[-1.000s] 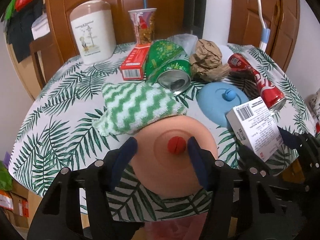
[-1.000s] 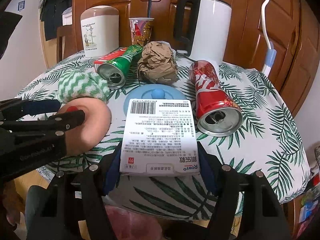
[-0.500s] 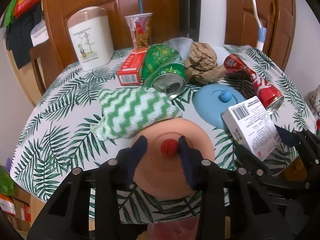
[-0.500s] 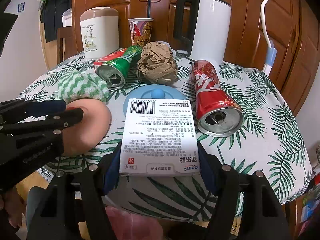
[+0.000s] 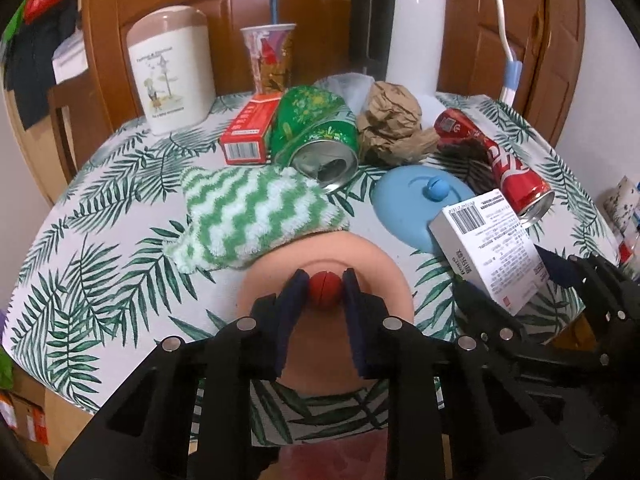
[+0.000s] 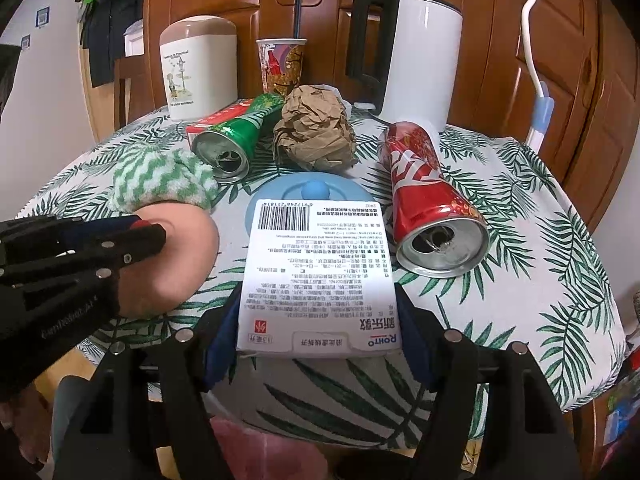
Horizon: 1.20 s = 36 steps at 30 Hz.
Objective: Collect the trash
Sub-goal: 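Lower both held items over the pink trash bag and open both tools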
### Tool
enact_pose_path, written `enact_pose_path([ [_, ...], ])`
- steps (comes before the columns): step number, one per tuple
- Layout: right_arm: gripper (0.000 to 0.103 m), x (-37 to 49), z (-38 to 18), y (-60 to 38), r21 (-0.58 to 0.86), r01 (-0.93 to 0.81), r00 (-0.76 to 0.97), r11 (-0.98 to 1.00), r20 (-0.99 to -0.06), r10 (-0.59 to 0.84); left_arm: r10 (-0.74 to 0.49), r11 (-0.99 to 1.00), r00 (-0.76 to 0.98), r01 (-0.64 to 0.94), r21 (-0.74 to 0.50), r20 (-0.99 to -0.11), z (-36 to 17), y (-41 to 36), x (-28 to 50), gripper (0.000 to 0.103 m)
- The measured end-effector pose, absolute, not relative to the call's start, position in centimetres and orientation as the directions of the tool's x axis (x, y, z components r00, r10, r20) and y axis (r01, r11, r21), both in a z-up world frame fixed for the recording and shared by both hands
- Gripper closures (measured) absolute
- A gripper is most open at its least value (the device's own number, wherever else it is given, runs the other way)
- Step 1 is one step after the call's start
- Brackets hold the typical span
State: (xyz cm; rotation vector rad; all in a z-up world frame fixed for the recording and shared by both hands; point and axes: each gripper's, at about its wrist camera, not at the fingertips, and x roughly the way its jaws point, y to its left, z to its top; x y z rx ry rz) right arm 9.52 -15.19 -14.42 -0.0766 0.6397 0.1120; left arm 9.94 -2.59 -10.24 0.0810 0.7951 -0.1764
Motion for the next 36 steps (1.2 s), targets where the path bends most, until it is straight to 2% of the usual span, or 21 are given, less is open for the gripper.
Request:
enact_pose_path([
  [13, 0.036, 7.2, -12.9, -15.9, 0.001, -0.160, 0.817, 0.987, -0.561, 0.133, -0.159, 0.981, 0.699, 0.193, -0.029, -0.697, -9.1, -1.7, 7.8, 0.079],
  [23, 0.036, -1.2, -13.6, -16.8, 0.043, -0.245, 0.799, 0.969, -0.557, 0.226, -0.213, 0.965, 0.681, 0.260, -0.041, -0.701, -8.8, -0.8, 0.0, 0.079],
  [28, 0.036, -4.2, -18.8, -16.0, 0.039, -0.283, 0.725, 0.958, -0.646, 0.240, -0.213, 0.960, 0.604, 0.278, -0.048, -0.768, -13.5, -0.4, -3.4, 0.079],
  [31, 0.036, -4.4, -23.9, -15.4, 0.045, -0.297, 0.649, 0.954, -0.723, 0.236, -0.197, 0.961, 0.521, 0.272, -0.057, -0.831, -18.6, -0.3, -4.0, 0.079],
  [36, 0.036, -2.6, -33.8, -13.6, 0.028, -0.348, 0.479, 0.937, -0.854, 0.204, -0.131, 0.961, 0.316, 0.272, -0.043, -0.940, -30.2, -0.5, -3.2, 0.079],
])
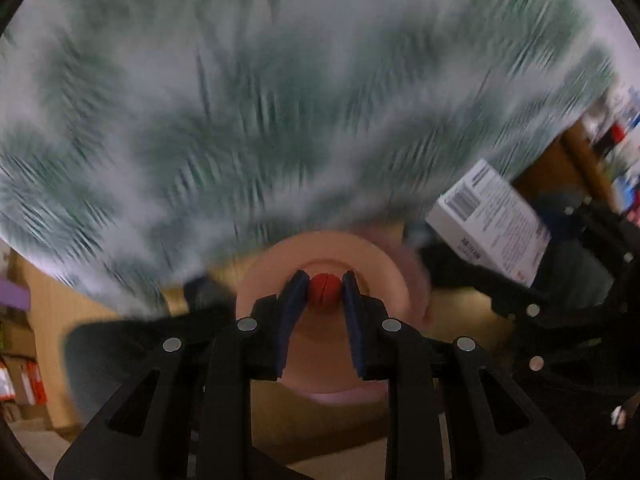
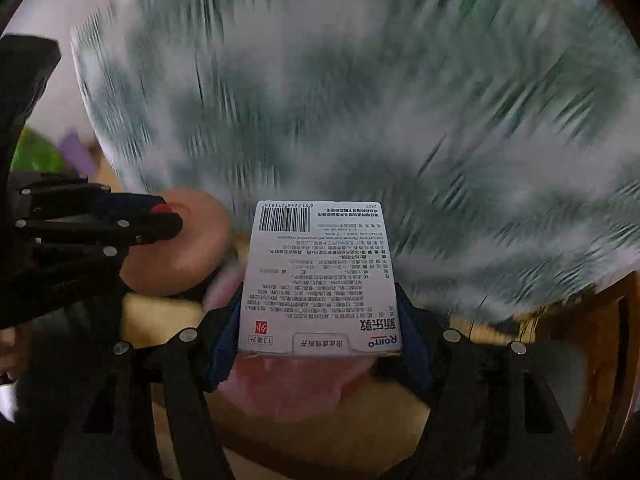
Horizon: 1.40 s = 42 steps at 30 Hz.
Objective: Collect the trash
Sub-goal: 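Lower both held items over the pink trash bag and open both tools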
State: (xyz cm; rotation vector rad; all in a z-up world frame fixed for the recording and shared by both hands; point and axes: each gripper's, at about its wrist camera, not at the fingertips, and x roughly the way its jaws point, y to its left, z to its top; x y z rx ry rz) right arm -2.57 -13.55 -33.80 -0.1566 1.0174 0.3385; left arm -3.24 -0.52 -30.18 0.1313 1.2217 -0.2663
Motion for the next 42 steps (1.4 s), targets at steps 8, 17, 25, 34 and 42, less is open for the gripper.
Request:
enact_pose_path([
  [8, 0.036, 1.7, -45.3, -11.7, 0.075, -0.376, 0.210, 0.924, -0.964, 0.163, -0.074, 0.973, 0.067, 0.225, -0.057, -0.995, -42.6, 0.9, -1.4, 0.079],
  [17, 0.035, 4.5, -50.2, -11.9, 0.100, -0.366, 0.109, 0.925, -0.983, 0.150, -0.046, 0.979, -0.009, 0.200, -0.047, -0.999, -45.8, 0.6, 0.7, 0.078],
  [25, 0.025, 5.1, -52.7, -11.5, 0.120, -0.379, 0.061, 0.918, -0.986, 0.154, -0.026, 0.979, -0.033, 0.203, -0.033, -0.999, -46.7, 0.3, 1.4, 0.064],
  [34, 0.010, 4.4, -50.4, -12.3, 0.061, -0.365, 0.154, 0.929, -0.980, 0.125, -0.003, 0.995, 0.075, 0.095, 0.004, -0.997, -43.6, 1.9, 1.2, 0.030],
  [42, 0.008, 1.0, -40.6, -13.3, -0.069, -0.364, 0.393, 0.929, -0.915, 0.087, 0.008, 0.987, 0.345, 0.147, 0.062, -0.939, -33.0, 1.8, -0.5, 0.021],
])
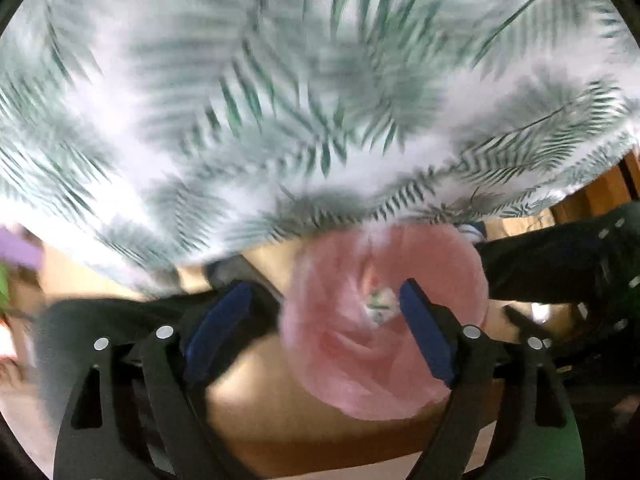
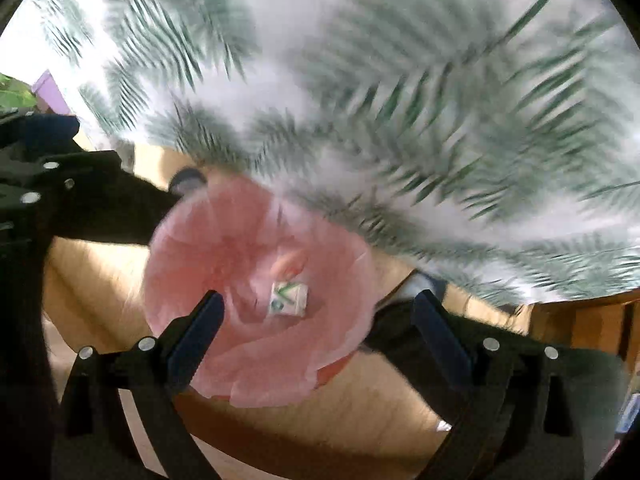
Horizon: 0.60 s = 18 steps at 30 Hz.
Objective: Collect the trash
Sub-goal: 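Raise both open tools back toward the table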
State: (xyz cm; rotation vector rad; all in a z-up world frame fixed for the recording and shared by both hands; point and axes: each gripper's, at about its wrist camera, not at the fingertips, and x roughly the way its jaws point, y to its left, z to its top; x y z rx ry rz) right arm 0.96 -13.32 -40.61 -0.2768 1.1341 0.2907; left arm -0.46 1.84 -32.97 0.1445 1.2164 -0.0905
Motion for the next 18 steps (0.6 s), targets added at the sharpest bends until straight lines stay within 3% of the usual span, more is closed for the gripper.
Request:
enact_pose_path([
  [4, 0.005, -1.1, -33.6, -14.9, -0.069, -0.318, 0.497, 0.945, -0.861, 0.104, 0.051, 0.971, 0.453, 0.186, 0.151, -0.890, -26.8, 1.7, -1.6, 0.013],
  [5, 0.005, -1.6, -31.7, -15.2, -0.066, -0.309, 0.522, 0.949, -0.845, 0.112, 0.045, 0.972, 0.492, 0.178, 0.151, -0.870, -24.7, 1.8, -1.9, 0.005],
  [18, 0.005, -1.9, -13.3, -17.9, -0.118, -0.157, 0.838, 0.980, -0.541, 0.069, -0.034, 0.986, 0.731, 0.135, 0.096, -0.682, -8.8, 1.7, -0.3, 0.006],
])
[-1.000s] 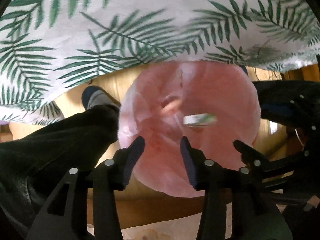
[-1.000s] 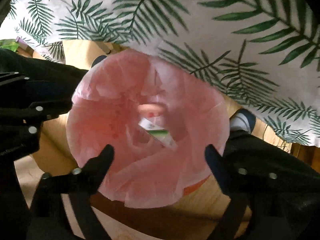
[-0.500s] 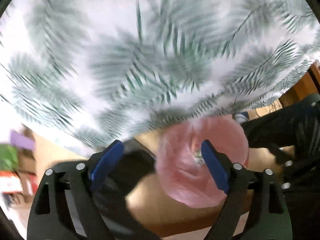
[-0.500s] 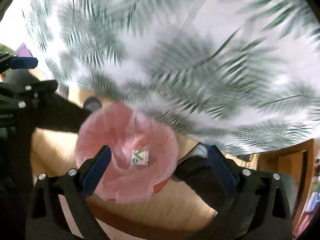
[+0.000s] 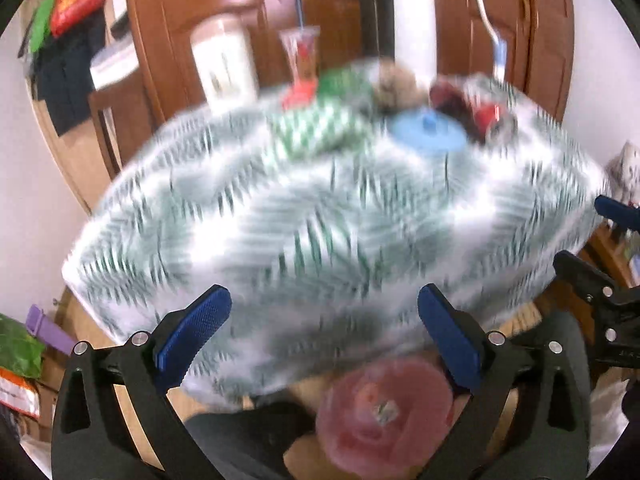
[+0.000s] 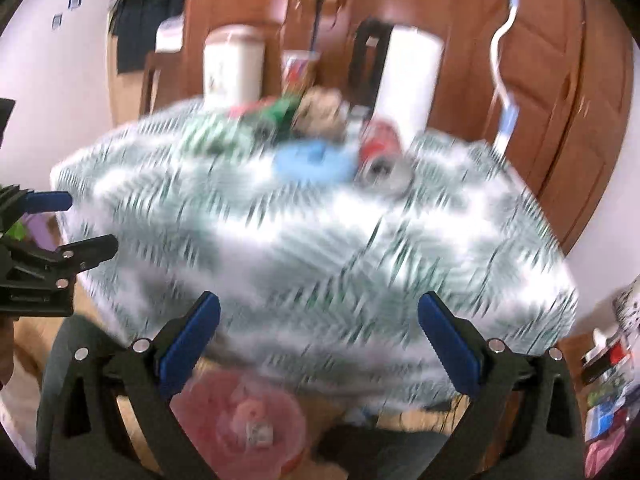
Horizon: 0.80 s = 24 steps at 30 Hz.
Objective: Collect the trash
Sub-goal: 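Raise both open tools back toward the table, then grasp the green zigzag cloth with the left tool while the right tool grasps the blue lid's knob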
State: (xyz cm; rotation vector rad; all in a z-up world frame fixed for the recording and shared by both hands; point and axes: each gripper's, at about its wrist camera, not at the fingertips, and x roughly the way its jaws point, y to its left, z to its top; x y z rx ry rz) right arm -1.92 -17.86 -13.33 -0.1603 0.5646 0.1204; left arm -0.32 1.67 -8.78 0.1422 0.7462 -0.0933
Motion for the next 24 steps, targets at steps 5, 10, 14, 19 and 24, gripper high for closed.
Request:
enact_pose_path([
  [5, 0.005, 1.1, -9.8, -18.7, -0.123, -0.122, 0.878, 0.985, -0.476, 0.049, -0.012, 0.988, 0.785, 0.105, 0.114, -0.620, -5.2, 1.6, 4.2, 0.006],
  [10, 0.005, 3.9, -7.8, -18.1, -0.118, -0.106, 0.893, 0.987, -0.448, 0.043, -0.001, 0.991, 0.779, 0.086, 0.105, -0.627, -4.9, 1.0, 9.3, 0.006],
  [14, 0.005, 6.5, -7.6, -18.5, -0.130, -0.082, 0.892, 0.988, -0.451, 0.015, 0.006, 0.992, 0.755, 0.078, 0.099, -0.656, -6.1, 0.6, 12.9, 0.006],
  [19, 0.005, 9.4, -8.0, -19.6, -0.121, -0.061, 0.878, 0.991, -0.479, -0.005, -0.001, 0.994, 0.734, 0.077, 0.081, -0.679, -7.4, 0.4, 14.6, 0.006],
  [24, 0.005, 10.7, -8.2, -19.8, -0.120, -0.058, 0.874, 0.991, -0.487, -0.008, -0.003, 0.993, 0.723, 0.081, 0.080, -0.691, -8.2, 0.3, 15.7, 0.006],
])
